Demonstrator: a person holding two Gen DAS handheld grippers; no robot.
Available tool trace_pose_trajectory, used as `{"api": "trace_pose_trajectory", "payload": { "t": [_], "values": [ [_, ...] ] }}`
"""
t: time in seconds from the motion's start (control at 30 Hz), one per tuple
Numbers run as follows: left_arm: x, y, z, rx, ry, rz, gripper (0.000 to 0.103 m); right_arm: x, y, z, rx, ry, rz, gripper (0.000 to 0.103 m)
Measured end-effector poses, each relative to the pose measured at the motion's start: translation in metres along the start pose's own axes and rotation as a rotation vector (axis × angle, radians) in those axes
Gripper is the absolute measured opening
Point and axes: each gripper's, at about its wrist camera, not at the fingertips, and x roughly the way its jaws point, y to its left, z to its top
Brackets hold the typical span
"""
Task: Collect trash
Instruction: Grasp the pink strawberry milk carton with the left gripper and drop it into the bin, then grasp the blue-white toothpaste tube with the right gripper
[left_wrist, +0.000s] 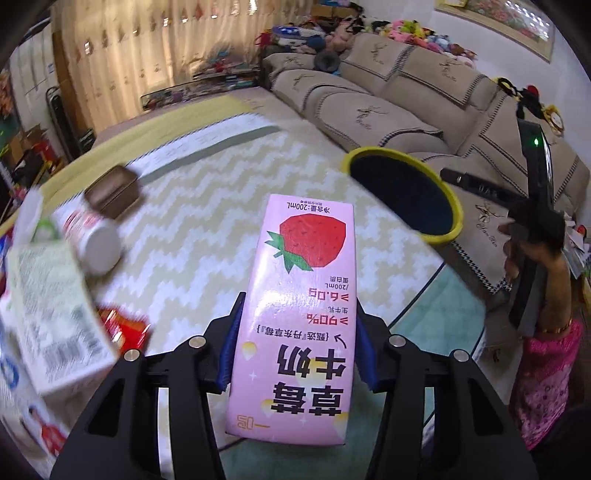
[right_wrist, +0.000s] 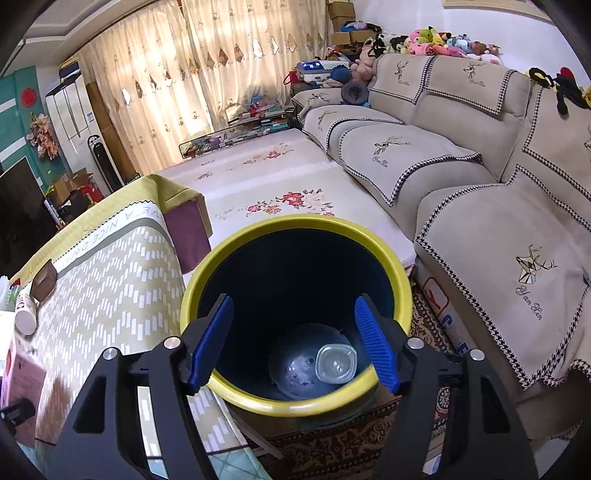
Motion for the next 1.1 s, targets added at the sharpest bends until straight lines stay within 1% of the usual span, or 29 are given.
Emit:
{"api": "trace_pose_trajectory", "payload": {
  "t": [0.2,0.27,0.4,0.53,0.63,0.8,0.83,0.87,0.9,1.0,1.1],
  "values": [
    [0.033,-0.051,0.050,0.102,0.001,-0.072,0.051,-0.017,-0.020,-0.006,0.029,-0.018,-0.018,0.071],
    [0.044,-0.068,0.066,0.135,0.002,-0.084,0.051,-0.024,-0.029,-0.008,0.045,-0.023,-0.030,0.073],
    [0.078,-0.104,0.099,0.190,0.032,-0.118,0.051,-0.032,-0.048,-0.011,0.069,-0.027,-0.054,0.076],
    [0.115,-0.131,0.126,0.223,0.076,-0.118,0.051,-0.036,-0.063,-0.015,0.091,-0.022,-0.080,0.078],
    [0.142,-0.144,0.143,0.232,0.108,-0.115,0.051,-0.037,-0.072,-0.018,0.103,-0.016,-0.091,0.082],
    [0.175,-0.157,0.156,0.238,0.153,-0.115,0.053,-0.038,-0.081,-0.019,0.116,-0.006,-0.098,0.083],
    [0.181,-0.160,0.158,0.240,0.161,-0.112,0.055,-0.037,-0.081,-0.019,0.118,-0.005,-0.099,0.084],
    [0.184,-0.161,0.158,0.240,0.160,-0.107,0.063,-0.038,-0.081,-0.019,0.119,-0.004,-0.098,0.084],
    [0.189,-0.162,0.160,0.239,0.156,-0.103,0.067,-0.038,-0.080,-0.019,0.120,-0.004,-0.098,0.084],
    [0.189,-0.162,0.160,0.230,0.147,-0.100,0.070,-0.040,-0.081,-0.019,0.119,-0.006,-0.091,0.086],
    [0.172,-0.153,0.158,0.200,0.123,-0.116,0.074,-0.044,-0.079,-0.018,0.113,-0.016,-0.082,0.088]
  ]
}}
